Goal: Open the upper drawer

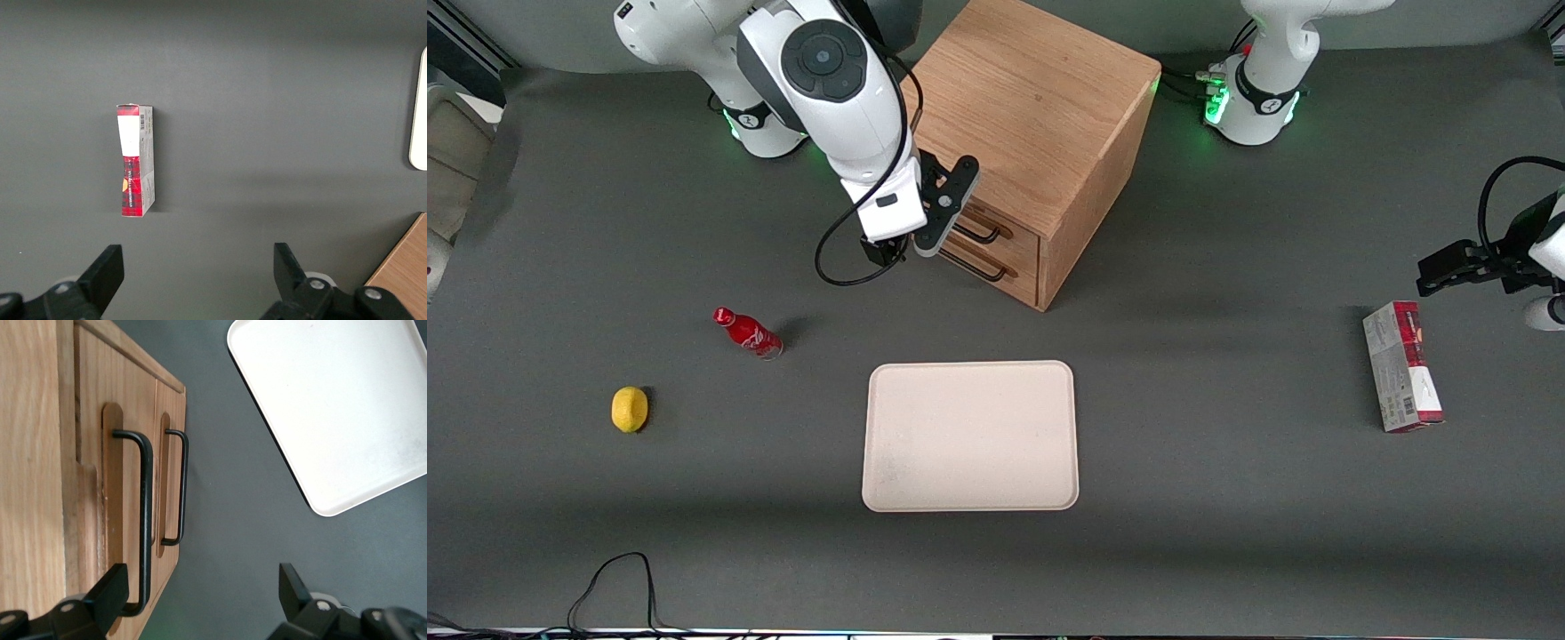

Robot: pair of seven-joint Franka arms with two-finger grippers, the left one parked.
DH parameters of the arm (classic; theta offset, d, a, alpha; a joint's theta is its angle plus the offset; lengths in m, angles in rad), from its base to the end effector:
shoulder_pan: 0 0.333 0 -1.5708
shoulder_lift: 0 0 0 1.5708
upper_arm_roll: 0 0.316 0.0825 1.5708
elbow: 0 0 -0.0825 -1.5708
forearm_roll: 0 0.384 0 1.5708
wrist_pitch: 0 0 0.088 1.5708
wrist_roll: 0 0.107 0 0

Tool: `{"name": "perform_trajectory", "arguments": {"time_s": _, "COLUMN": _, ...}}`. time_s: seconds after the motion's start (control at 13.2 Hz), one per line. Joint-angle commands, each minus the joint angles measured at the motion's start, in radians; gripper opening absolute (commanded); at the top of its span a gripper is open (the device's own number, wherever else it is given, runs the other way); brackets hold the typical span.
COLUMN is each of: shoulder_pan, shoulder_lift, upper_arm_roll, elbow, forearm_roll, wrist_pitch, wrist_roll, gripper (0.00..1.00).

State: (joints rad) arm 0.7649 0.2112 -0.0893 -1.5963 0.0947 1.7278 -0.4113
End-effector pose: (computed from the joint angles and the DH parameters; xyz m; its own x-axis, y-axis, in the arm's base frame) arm 0.4746 0.3971 0.5019 0.4781 0.8772 -0.0433 0.8717 -0.4800 -0.0989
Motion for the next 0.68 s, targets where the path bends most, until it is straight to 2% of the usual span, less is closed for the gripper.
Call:
{"name": "perform_trajectory", "arguments": {"time_s": 0.0, "shoulder_pan": 0.007, "shoulder_lift": -0.055, "upper_arm_roll": -0.007, "elbow": -0.068, "forearm_roll": 0.034, "wrist_pitch": 0.021, "wrist_roll": -0.034, "gripper": 1.0}}
{"name": "perform_trajectory", "arguments": {"time_s": 0.15, "shoulder_pan": 0.005, "shoulder_lift": -0.055, "upper_arm_roll": -0.01, "elbow": -0.077, "forearm_roll": 0.103, "wrist_pitch": 0.024, "wrist_roll": -0.037, "gripper": 1.0}}
{"name": "perform_trajectory", "arguments": {"time_s": 0.61, "shoulder_pan": 0.007, "shoulder_lift": -0.056, "upper_arm_roll": -0.012, "elbow": -0.149, "forearm_roll": 0.112, "wrist_pitch": 0.119, "wrist_roll": -0.035, "gripper": 1.0}}
